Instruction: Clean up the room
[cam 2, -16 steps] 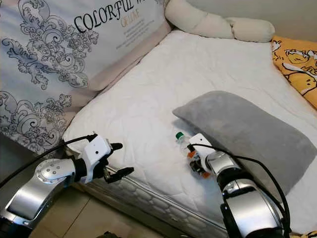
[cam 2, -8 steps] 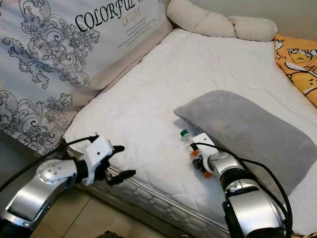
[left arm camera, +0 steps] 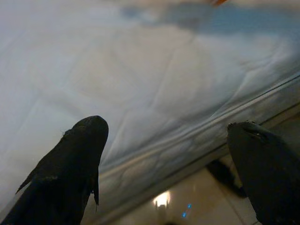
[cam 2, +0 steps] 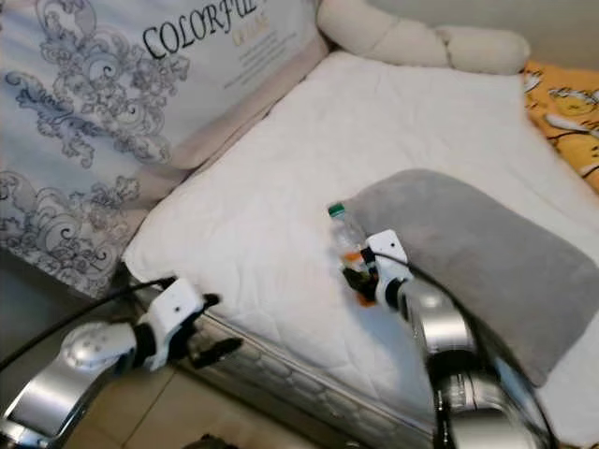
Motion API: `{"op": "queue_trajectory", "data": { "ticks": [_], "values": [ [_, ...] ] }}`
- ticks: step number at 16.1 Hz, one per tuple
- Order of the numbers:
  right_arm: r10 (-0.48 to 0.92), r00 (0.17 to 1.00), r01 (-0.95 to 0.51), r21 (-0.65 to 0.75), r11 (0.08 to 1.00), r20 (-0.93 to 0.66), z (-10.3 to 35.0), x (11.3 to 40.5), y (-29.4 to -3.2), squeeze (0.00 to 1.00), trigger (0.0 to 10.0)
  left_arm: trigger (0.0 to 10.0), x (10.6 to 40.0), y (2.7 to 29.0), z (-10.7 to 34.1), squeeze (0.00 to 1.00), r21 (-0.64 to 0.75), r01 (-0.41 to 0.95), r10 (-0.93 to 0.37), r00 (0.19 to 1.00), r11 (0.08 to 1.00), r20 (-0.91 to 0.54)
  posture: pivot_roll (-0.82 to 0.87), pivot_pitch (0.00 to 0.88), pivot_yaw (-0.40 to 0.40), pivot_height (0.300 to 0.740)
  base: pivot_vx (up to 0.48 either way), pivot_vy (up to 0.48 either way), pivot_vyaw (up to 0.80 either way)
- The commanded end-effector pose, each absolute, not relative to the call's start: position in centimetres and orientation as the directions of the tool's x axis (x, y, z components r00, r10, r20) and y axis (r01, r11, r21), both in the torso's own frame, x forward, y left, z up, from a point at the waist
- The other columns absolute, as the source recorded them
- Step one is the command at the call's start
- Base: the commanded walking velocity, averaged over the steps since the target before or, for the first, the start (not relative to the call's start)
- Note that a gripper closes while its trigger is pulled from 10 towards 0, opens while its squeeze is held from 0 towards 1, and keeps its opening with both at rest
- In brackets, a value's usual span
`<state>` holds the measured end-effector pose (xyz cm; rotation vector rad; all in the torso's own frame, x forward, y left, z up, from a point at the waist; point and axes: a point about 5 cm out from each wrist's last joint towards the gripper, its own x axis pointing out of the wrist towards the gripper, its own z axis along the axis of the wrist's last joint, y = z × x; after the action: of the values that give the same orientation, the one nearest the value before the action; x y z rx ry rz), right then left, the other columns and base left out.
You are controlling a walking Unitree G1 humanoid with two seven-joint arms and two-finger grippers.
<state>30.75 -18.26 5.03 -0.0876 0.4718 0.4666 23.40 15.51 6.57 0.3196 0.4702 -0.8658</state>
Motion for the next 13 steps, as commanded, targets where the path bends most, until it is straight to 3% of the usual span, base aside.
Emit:
{"op": "queue_trajectory", "data": {
  "ticks": [1,3,6,9,10,12,13],
  "values": [
    [0.454,0.823,-0.469,0.044,0.882,-0.341,7.0,31.0,-17.4,0.00,10.0,10.0,23.9,16.0,7.1,0.89,0.112,0.739,-0.614,0.625,0.665,-0.482,-0.02,0.000,0.091,0.740,0.000,0.000,0.00],
    [0.496,0.846,-0.491,0.075,0.868,-0.194,8.3,29.6,-15.3,0.00,10.0,10.0,24.7,15.8,8.4,0.88,0.095,0.591,-0.525,0.769,0.801,-0.364,-0.01,0.000,0.084,0.740,0.000,0.000,0.40],
    [0.516,0.845,-0.498,0.146,0.855,-0.142,8.2,27.7,-13.1,0.00,10.0,10.0,24.9,15.9,9.7,0.85,0.085,0.451,-0.416,0.869,0.888,-0.269,0.02,0.000,0.065,0.740,0.000,0.000,0.80],
    [0.507,0.851,-0.474,0.217,0.853,-0.133,8.3,25.9,-11.8,0.00,10.0,10.0,24.5,16.7,10.7,0.69,0.091,0.313,-0.288,0.932,0.945,-0.219,0.03,0.000,0.068,0.740,0.000,0.000,0.80],
    [0.502,0.855,-0.468,0.223,0.855,-0.129,8.4,25.9,-11.7,0.00,10.0,10.0,24.9,16.9,10.8,0.57,0.120,0.292,-0.263,0.941,0.949,-0.214,0.03,0.000,0.076,0.740,0.000,0.000,0.80],
    [0.492,0.861,-0.458,0.223,0.860,-0.130,8.5,25.7,-11.8,0.00,10.0,10.0,25.2,17.4,10.9,0.55,0.128,0.225,-0.195,0.958,0.966,-0.210,0.03,0.000,0.081,0.740,0.000,0.000,0.80],
    [0.478,0.868,-0.446,0.219,0.868,-0.130,8.6,25.8,-12.0,0.00,10.0,10.0,25.3,17.4,11.0,0.38,0.114,0.189,-0.164,0.966,0.975,-0.200,0.03,0.000,0.078,0.740,0.000,0.000,0.80]
  ]
}}
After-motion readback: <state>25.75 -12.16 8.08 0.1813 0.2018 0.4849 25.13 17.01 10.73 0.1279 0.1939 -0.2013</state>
